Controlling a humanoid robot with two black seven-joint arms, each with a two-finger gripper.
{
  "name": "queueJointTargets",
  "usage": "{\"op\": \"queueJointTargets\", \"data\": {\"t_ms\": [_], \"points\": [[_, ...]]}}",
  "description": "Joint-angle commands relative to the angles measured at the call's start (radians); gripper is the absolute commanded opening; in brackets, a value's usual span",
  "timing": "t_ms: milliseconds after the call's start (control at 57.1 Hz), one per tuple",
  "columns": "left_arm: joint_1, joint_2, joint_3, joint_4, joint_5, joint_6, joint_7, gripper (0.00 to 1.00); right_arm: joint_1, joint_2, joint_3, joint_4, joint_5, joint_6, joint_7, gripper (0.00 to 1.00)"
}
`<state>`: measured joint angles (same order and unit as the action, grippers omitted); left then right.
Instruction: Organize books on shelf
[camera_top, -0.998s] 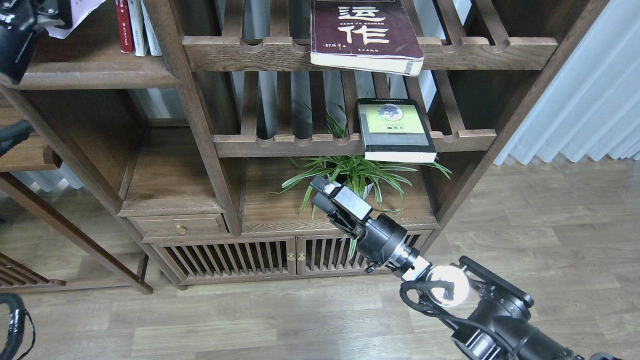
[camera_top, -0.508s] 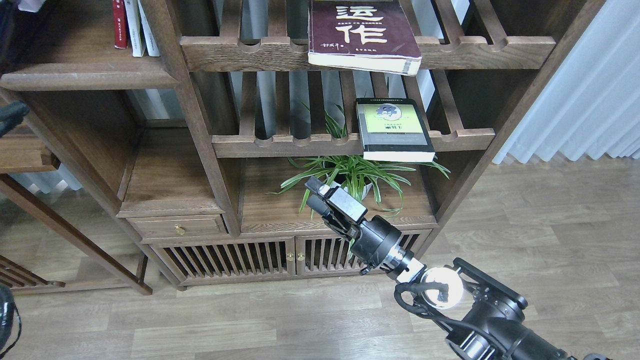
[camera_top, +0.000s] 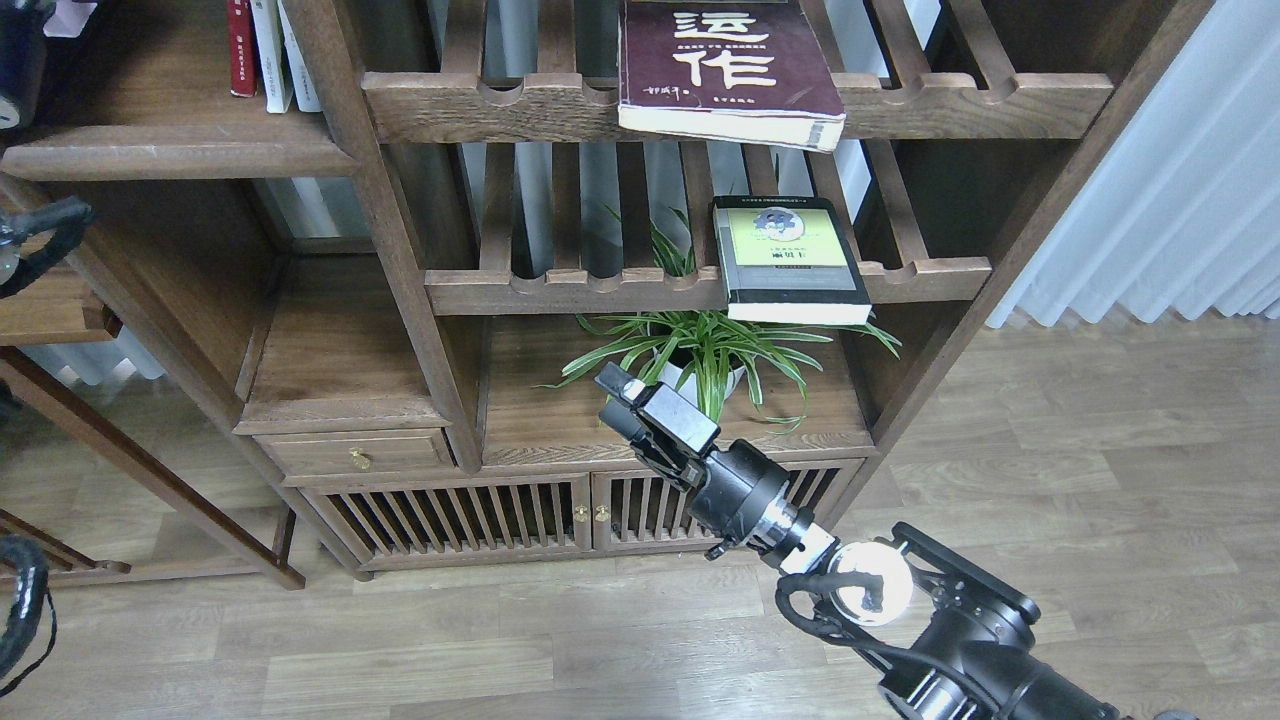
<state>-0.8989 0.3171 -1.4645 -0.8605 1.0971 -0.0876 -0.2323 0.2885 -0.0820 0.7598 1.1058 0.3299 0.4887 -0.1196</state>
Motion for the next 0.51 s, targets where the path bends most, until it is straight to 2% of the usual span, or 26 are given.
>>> {"op": "queueJointTargets", "data": {"t_ms": [0, 333, 385, 490], "points": [[-0.020, -0.024, 0.032, 0.055, -0.025, 0.011, -0.024, 0.00, 0.001, 0.001, 0.001, 0.000, 0.000, 0.000, 0.000, 0.98], [-0.100, -0.027, 0.101, 0.195, -0.062, 0.019, -0.053, 0.00, -0.002, -0.001, 0.004, -0.001, 0.000, 0.000, 0.002, 0.98], [-0.109, -0.027, 0.125, 0.221, -0.063, 0.019, -0.084, 0.00, 0.000, 0.001, 0.007, -0.001, 0.000, 0.000, 0.002, 0.98], [-0.107, -0.026, 0.138, 0.241, -0.063, 0.019, -0.090, 0.00, 0.000, 0.001, 0.009, -0.001, 0.000, 0.000, 0.002, 0.98]]}}
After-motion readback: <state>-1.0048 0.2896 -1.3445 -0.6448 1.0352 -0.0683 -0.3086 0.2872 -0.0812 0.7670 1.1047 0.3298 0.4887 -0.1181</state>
